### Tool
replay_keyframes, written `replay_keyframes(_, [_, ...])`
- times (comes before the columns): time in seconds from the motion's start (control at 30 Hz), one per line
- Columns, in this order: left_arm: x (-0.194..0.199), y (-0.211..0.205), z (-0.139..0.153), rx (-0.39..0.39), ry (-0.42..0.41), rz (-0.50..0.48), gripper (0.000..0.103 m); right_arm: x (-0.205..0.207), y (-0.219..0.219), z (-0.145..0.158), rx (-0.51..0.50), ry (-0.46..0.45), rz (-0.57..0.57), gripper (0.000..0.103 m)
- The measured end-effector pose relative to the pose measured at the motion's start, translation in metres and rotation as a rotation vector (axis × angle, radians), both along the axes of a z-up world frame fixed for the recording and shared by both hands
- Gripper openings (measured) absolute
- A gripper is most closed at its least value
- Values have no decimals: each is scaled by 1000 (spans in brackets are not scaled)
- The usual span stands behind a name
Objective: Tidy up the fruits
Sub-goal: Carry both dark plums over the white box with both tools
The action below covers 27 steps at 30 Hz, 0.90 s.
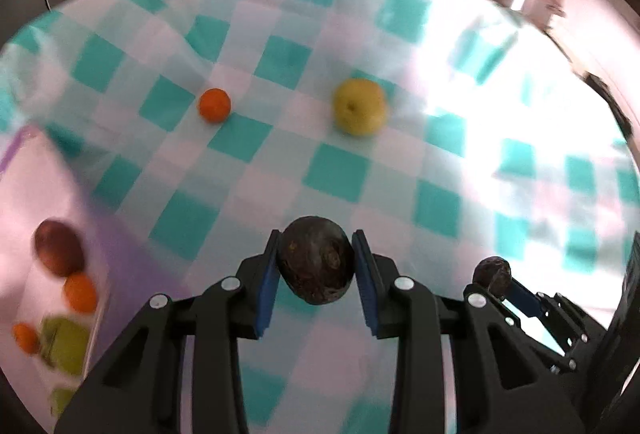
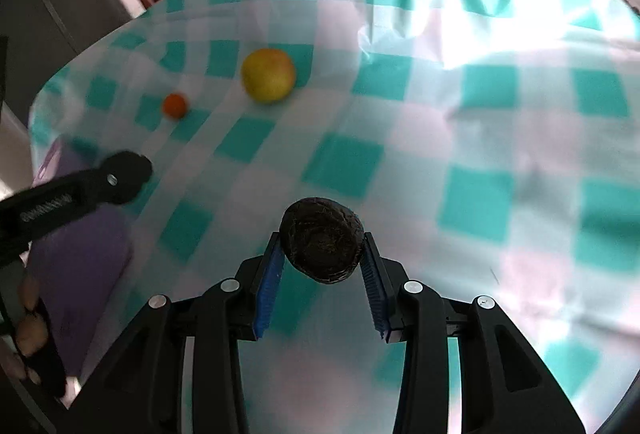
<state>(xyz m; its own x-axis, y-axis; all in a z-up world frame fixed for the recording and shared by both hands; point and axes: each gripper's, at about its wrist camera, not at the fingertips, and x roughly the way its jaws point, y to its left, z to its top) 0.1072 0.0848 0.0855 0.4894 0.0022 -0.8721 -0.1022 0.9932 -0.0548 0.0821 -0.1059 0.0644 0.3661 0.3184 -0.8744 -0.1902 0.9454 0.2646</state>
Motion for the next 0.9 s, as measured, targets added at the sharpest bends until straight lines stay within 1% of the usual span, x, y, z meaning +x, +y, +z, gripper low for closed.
replay_keyframes(0.07, [-34, -13, 15, -3, -24, -15, 35, -31, -19, 17, 1, -21, 12, 39])
replay_keyframes(0.17, [-87, -34, 35, 1, -56, -51, 35, -59, -43, 44, 14, -51, 18, 39])
replay_keyframes(0.23, [-105, -43, 44, 1, -66, -59, 35, -80, -53, 57, 22, -70, 32, 39])
replay_keyframes(0.27, [-121, -48, 50, 3, -75, -70, 35, -86, -55, 62, 24, -79, 41, 39])
replay_keyframes(0.3, [-126, -55, 54, 11, -82, -82, 35, -93, -57, 67, 29, -91, 51, 39])
replay_keyframes(0.43, [-166, -66, 74, 41, -112, -112, 35, -109, -60, 85, 66, -119, 64, 39])
replay_keyframes(0.53, [-184, -61, 90, 68, -138, -105, 35, -121, -59, 96, 90, -134, 78, 39])
replay_keyframes(0.67, [-196, -44, 101, 84, -149, -71, 35, -131, -40, 105, 110, -145, 122, 39])
replay_keyframes(0.9, [-207, -11, 100, 94, -132, -51, 35, -132, -7, 115, 124, -154, 142, 39])
